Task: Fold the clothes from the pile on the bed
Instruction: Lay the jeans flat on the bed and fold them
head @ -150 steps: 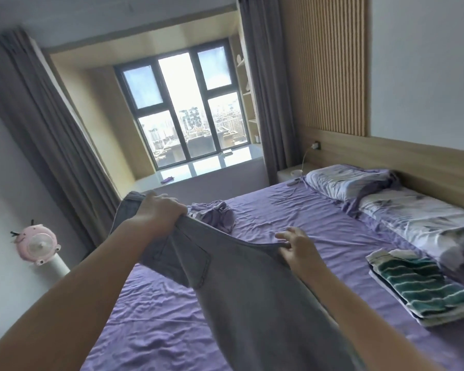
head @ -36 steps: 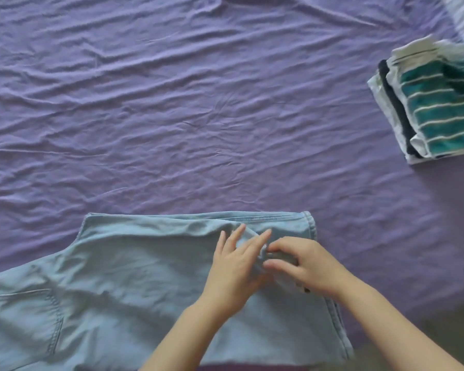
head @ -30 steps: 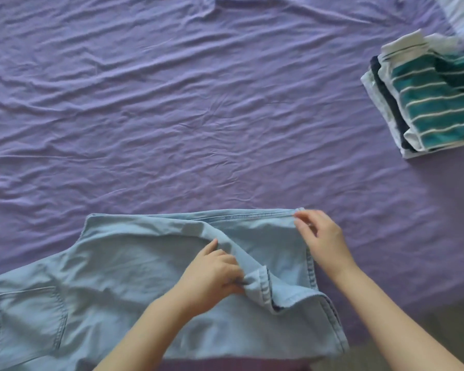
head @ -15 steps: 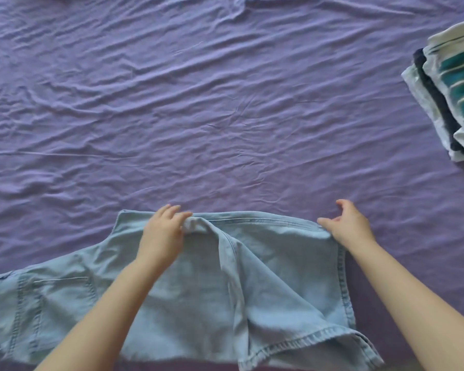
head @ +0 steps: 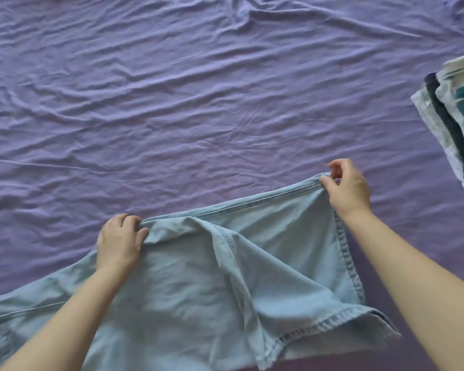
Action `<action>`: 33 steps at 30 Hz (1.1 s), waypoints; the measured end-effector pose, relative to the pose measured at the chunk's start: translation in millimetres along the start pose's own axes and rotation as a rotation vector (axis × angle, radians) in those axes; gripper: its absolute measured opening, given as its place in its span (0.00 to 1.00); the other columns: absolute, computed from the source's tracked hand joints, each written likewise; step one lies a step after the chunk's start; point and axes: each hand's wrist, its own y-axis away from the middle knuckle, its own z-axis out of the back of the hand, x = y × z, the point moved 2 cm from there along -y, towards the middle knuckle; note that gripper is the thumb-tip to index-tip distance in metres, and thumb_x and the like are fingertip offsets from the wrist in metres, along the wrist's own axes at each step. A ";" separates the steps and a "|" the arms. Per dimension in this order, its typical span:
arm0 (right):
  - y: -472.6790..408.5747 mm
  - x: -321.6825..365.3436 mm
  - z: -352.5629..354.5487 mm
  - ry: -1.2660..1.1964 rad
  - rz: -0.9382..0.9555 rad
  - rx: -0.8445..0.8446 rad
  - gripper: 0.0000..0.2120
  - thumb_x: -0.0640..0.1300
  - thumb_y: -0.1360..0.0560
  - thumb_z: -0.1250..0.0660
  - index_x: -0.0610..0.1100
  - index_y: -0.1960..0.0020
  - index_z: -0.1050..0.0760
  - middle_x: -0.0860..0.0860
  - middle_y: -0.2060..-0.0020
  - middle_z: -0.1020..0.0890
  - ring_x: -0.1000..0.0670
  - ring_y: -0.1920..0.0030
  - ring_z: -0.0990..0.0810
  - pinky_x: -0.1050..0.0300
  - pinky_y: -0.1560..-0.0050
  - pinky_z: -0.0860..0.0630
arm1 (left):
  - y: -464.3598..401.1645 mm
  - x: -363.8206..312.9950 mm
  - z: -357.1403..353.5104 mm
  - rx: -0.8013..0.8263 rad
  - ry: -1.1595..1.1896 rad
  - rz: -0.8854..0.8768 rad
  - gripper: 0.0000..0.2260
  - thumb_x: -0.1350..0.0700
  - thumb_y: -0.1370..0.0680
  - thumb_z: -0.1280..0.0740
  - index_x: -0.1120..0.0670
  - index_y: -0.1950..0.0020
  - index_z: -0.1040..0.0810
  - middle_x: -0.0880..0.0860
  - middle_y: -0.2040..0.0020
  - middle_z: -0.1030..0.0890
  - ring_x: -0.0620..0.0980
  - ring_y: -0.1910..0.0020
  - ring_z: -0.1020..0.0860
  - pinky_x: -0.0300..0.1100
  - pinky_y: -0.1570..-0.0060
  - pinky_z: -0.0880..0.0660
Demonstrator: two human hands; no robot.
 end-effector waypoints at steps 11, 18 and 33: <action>-5.1 -12.7 -37.0 0.041 0.103 -0.081 0.17 0.40 0.25 0.34 0.36 0.39 0.31 0.36 0.42 0.29 0.43 0.47 0.28 0.51 0.48 0.33 | -3.4 -46.3 -20.1 -0.226 0.127 0.169 0.11 0.55 0.22 0.36 0.57 0.42 0.22 0.61 0.32 0.31 0.60 0.28 0.39 0.61 0.29 0.53; 55.4 -44.1 -7.5 -0.032 -0.030 0.075 0.28 0.42 0.29 0.28 0.38 0.33 0.35 0.39 0.48 0.22 0.39 0.50 0.22 0.49 0.48 0.28 | 19.4 -198.2 -47.0 -0.075 0.242 -0.266 0.14 0.51 0.22 0.36 0.53 0.37 0.24 0.53 0.34 0.27 0.54 0.31 0.33 0.56 0.29 0.51; 150.3 -104.2 32.6 -0.047 -0.260 0.178 0.16 0.50 0.30 0.28 0.49 0.53 0.34 0.49 0.61 0.22 0.42 0.58 0.23 0.51 0.59 0.30 | 12.9 -320.9 -65.9 -0.065 0.024 -0.406 0.08 0.57 0.23 0.37 0.52 0.46 0.23 0.52 0.48 0.22 0.55 0.45 0.29 0.47 0.49 0.43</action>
